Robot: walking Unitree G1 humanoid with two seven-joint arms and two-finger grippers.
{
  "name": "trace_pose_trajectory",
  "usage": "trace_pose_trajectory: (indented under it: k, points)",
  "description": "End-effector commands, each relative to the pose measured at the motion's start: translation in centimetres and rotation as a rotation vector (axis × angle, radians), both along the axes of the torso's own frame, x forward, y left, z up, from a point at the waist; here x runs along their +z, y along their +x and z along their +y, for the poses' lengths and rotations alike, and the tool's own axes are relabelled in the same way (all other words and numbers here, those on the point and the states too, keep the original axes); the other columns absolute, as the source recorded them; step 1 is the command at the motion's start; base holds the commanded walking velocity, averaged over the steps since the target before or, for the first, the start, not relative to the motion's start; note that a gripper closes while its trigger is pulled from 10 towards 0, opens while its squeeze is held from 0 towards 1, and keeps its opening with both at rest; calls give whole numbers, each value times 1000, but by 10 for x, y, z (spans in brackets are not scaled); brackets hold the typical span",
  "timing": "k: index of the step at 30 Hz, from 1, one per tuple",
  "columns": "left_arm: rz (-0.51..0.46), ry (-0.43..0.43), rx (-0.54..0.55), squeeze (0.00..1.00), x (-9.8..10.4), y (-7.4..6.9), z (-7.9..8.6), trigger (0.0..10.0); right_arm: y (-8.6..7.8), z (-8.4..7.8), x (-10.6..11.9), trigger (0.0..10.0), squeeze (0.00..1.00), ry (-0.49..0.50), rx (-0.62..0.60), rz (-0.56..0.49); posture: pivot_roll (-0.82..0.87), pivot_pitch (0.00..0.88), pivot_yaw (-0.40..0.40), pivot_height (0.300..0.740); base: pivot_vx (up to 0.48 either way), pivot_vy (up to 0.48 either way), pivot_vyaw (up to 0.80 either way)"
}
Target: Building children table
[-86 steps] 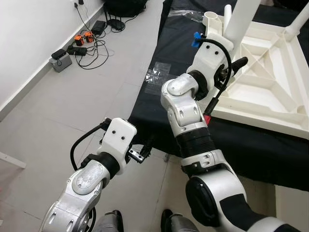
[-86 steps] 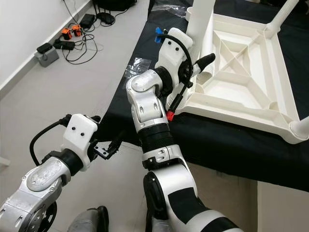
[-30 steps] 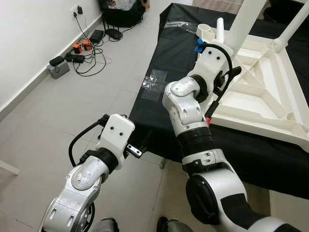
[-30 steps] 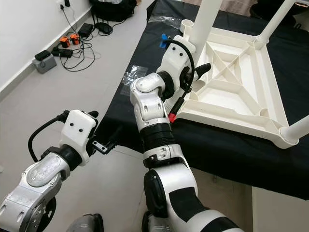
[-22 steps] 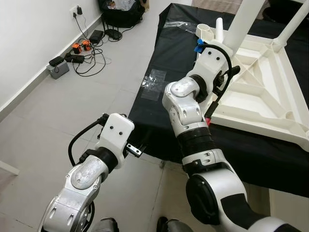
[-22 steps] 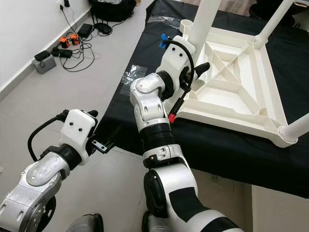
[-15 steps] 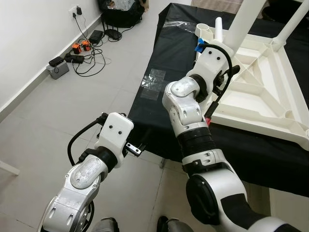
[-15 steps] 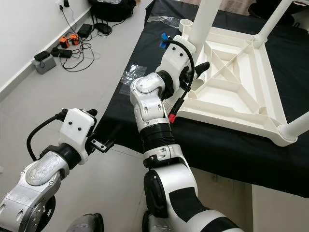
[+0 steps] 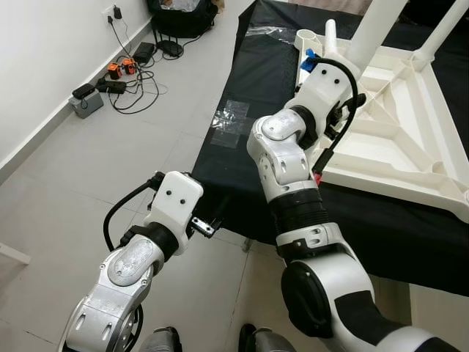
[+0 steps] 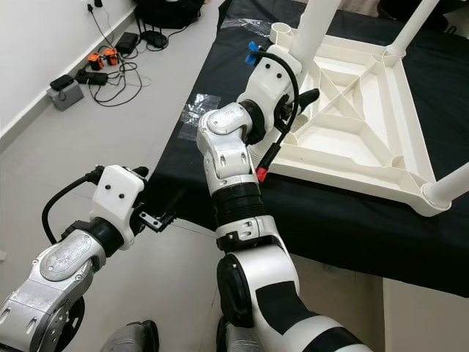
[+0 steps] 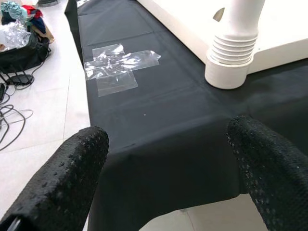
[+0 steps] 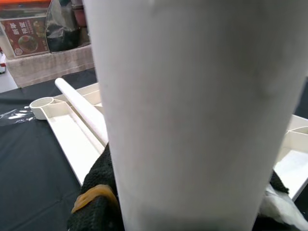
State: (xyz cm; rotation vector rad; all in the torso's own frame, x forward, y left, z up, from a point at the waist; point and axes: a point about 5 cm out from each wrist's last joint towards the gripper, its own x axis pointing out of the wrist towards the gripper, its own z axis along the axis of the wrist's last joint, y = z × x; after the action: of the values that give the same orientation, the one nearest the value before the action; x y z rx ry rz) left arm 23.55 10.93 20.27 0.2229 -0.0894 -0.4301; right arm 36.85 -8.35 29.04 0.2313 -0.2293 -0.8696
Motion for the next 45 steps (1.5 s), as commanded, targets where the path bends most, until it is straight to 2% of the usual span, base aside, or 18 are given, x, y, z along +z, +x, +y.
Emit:
trace_pose_trajectory:
  k: [1, 8, 14, 17, 19, 21, 22, 26, 33, 34, 43, 44, 45]
  points:
    - [11, 13, -4, 0, -4, -1, 0, 10000, 0, 0, -1, 10000, 0, 31, 8, 0, 94, 212, -71, 740, 0, 0, 0]
    - [12, 12, -6, 0, -5, -2, -1, 10000, -3, 3, -23, 10000, 0, 0, 17, 66, 94, 207, -72, 740, 0, 0, 0]
    - [9, 10, -7, 0, -4, -2, -1, 10000, -5, 7, -32, 10000, 0, -13, 31, 86, 94, 207, -73, 740, 0, 0, 0]
    - [7, 9, -5, 0, -4, -1, -1, 10000, -6, 7, -23, 10000, 0, -13, 31, 54, 92, 205, -73, 740, 0, 0, 0]
    - [7, 10, -4, 0, -4, -1, -1, 10000, -7, 5, -4, 10000, 0, -25, 28, -17, 91, 206, -74, 740, 0, 0, 0]
    - [7, 10, -4, 0, -4, -1, -1, 10000, -7, 5, -4, 10000, 0, -25, 28, -17, 91, 206, -74, 740, 0, 0, 0]
    - [6, 9, -3, 0, -4, 0, -1, 10000, -9, 5, 10, 10000, 0, -37, 29, -77, 91, 206, -75, 740, 0, 0, 0]
    - [5, 8, -1, 0, -4, 0, -1, 10000, -14, 6, 21, 10000, 0, -50, 36, -143, 91, 206, -75, 740, 0, 0, 0]
    - [5, 9, -1, 0, -4, 1, -1, 10000, -18, 10, 29, 10000, 0, -86, 53, -203, 91, 206, -72, 740, 0, 0, 0]
    - [3, 12, 1, 0, -4, 1, -1, 10000, -17, 11, 30, 10000, 0, -77, 84, -206, 92, 206, -74, 740, 0, 0, 0]
    - [-7, 31, 29, 0, -1, 6, 5, 10000, -14, 12, 28, 10000, 0, -65, 166, -187, 90, 204, -72, 740, 0, 0, 0]
    - [-25, 56, 52, 0, 2, 13, 11, 10000, -11, 13, 23, 10000, 0, -44, 230, -161, 88, 201, -74, 740, 0, 0, 0]
    - [-25, 56, 52, 0, 2, 13, 11, 10000, -11, 13, 23, 10000, 0, -44, 230, -161, 88, 201, -74, 740, 0, 0, 0]
